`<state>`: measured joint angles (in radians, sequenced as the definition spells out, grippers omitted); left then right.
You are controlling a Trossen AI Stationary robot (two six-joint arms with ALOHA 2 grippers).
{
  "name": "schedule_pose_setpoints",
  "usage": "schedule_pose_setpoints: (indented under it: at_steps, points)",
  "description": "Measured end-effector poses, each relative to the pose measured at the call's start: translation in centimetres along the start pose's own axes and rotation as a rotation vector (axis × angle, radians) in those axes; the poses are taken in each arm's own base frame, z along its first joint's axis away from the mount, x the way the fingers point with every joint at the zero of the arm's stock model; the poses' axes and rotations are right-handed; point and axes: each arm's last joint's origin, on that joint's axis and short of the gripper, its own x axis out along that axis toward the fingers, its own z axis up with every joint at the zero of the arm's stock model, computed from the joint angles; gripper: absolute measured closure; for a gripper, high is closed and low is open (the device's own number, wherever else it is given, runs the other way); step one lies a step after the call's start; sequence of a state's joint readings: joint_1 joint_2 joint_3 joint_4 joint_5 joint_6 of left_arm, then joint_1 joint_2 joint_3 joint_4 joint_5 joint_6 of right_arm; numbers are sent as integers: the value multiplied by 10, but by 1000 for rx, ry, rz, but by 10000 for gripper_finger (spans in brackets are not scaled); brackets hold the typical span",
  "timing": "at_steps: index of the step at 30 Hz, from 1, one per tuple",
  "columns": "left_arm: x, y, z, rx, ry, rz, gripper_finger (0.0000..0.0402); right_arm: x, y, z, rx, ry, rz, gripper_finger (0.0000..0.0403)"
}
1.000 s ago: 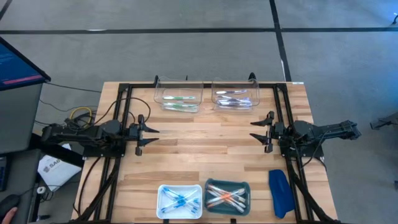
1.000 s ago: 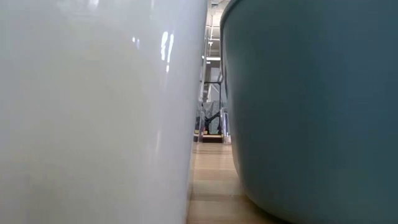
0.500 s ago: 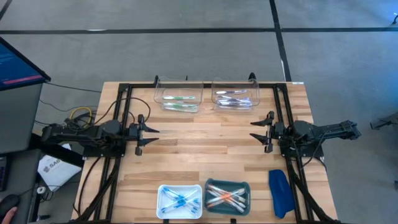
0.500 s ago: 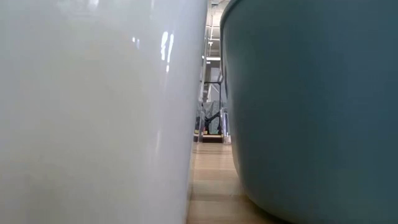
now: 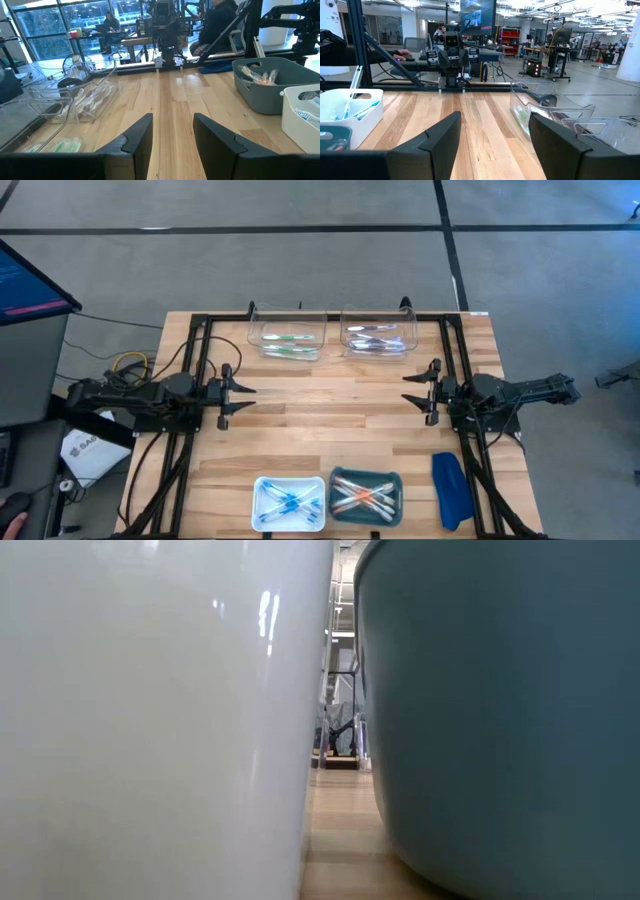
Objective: Pick & Place Toothbrushes
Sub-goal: Return to Home Position
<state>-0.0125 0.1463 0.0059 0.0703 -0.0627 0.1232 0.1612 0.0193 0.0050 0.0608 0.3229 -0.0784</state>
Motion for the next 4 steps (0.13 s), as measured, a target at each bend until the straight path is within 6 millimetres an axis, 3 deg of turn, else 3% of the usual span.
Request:
schedule_pose_setpoints:
  at_steps: [4]
  points:
    - [0,0,0,0,-1,0,266,0,0,0,0,0,0,175]
